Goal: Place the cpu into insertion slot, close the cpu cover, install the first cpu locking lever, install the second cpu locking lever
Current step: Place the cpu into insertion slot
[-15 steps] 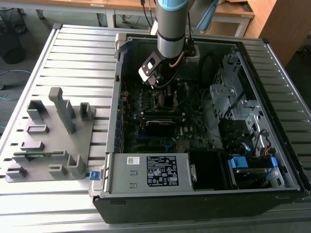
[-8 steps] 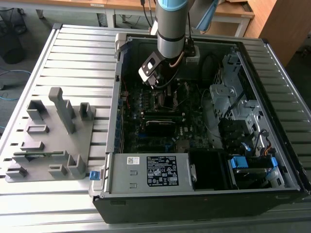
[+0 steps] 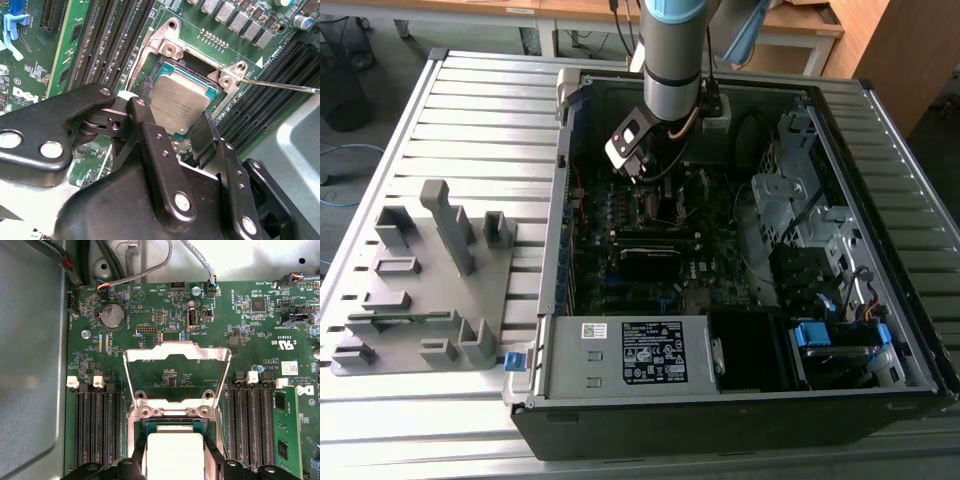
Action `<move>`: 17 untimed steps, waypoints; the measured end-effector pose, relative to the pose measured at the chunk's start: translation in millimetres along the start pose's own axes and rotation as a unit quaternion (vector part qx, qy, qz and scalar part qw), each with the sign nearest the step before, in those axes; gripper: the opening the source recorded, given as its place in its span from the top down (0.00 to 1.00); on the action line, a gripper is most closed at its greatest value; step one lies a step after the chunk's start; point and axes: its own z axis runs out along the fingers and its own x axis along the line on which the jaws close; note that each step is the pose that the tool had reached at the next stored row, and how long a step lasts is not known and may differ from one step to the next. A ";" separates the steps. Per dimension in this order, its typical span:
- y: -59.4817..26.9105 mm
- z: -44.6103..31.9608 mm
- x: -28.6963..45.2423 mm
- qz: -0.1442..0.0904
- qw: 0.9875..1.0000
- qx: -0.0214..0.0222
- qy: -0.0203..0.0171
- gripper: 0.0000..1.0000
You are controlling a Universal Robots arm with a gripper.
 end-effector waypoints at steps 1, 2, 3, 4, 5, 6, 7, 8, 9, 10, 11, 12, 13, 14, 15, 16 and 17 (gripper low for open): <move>0.0 0.1 0.0 0.000 1.000 0.000 0.000 0.46; 0.0 0.1 0.0 0.000 1.000 0.000 0.000 0.46; 0.0 0.1 0.0 0.000 1.000 0.000 0.000 0.46; 0.0 0.1 0.0 0.000 1.000 0.000 0.000 0.46; 0.0 0.1 0.0 0.000 1.000 0.000 0.000 0.46; 0.0 0.1 0.0 0.000 1.000 0.000 0.000 0.46; 0.0 0.1 0.0 0.000 1.000 0.000 0.000 0.46; 0.0 0.1 0.0 0.000 1.000 0.000 0.000 0.46; 0.0 0.1 0.0 0.000 1.000 0.000 0.000 0.46; 0.0 0.1 0.0 0.000 1.000 0.000 0.000 0.46; 0.0 0.1 0.0 0.000 1.000 0.000 0.000 0.46; 0.0 0.1 0.0 0.000 1.000 0.000 0.000 0.46; 0.0 0.2 0.0 0.000 1.000 0.000 0.000 0.46; 0.0 0.2 0.0 0.000 1.000 0.000 0.000 0.46; 0.0 0.2 0.0 0.000 1.000 0.000 0.000 0.46; 0.0 0.2 0.0 0.000 1.000 0.000 0.000 0.46; 0.0 0.2 0.0 0.000 1.000 0.000 0.000 0.46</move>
